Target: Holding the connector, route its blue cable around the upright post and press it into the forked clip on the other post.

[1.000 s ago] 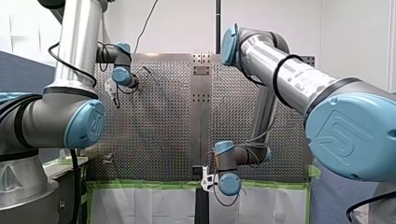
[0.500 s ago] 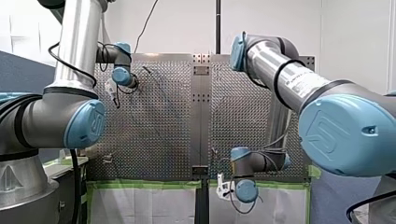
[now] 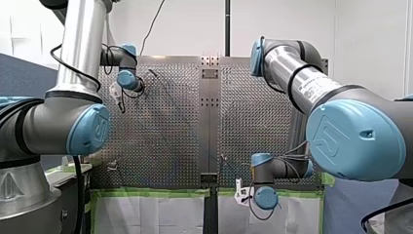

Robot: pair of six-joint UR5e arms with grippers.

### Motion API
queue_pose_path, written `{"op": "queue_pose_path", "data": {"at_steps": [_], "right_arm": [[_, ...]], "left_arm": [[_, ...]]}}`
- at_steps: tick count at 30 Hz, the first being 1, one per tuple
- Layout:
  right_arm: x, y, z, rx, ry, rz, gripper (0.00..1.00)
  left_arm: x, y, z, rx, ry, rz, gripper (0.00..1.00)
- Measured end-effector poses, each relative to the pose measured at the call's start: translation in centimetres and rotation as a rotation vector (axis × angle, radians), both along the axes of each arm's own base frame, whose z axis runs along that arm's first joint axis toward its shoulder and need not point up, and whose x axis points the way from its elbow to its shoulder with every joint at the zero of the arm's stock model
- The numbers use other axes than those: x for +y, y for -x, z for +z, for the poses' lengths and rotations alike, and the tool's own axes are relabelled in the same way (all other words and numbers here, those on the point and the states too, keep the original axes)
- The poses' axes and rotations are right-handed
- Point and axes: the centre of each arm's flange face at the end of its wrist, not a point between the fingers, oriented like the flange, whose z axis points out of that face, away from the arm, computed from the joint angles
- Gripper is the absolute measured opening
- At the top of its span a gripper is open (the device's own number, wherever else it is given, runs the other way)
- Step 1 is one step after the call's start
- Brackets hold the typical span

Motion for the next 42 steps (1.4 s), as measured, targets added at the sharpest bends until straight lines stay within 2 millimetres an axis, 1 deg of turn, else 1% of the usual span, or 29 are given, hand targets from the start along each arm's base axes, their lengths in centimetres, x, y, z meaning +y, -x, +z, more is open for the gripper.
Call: {"op": "queue_pose_path", "data": {"at_steps": [4, 9, 12, 15, 18, 27, 36, 42], "right_arm": [[-0.4, -0.2, 0.2, 0.021, 0.013, 0.010, 0.00], [-0.7, -0.6, 1.0, 0.029, 0.025, 0.022, 0.00], [-0.3, -0.9, 0.6, 0.026, 0.021, 0.041, 0.00], [0.1, -0.9, -0.3, 0.026, 0.015, 0.059, 0.00], [0.1, -1.1, -0.1, 0.031, 0.022, 0.067, 0.00], [-1.0, -1.5, 3.1, 0.037, 0.028, 0.070, 0.00], [-2.2, -1.5, 7.1, 0.045, 0.029, 0.067, 0.00], [-3.1, -1.8, 10.0, 0.032, 0.062, 0.065, 0.00]], "left_arm": [[0.0, 0.0, 0.0, 0.000, 0.000, 0.001, 1.00], [0.1, 0.0, 0.0, 0.000, 0.000, 0.001, 1.00], [0.0, 0.0, 0.0, 0.000, 0.000, 0.001, 1.00], [0.1, 0.0, 0.0, 0.000, 0.000, 0.002, 1.00], [0.1, 0.0, 0.0, 0.000, 0.001, 0.002, 1.00], [0.1, 0.0, 0.0, 0.000, 0.005, 0.002, 1.00], [0.1, 0.0, 0.0, 0.001, 0.006, 0.002, 1.00], [0.2, 0.1, -0.1, 0.005, 0.012, 0.013, 1.00]]}}
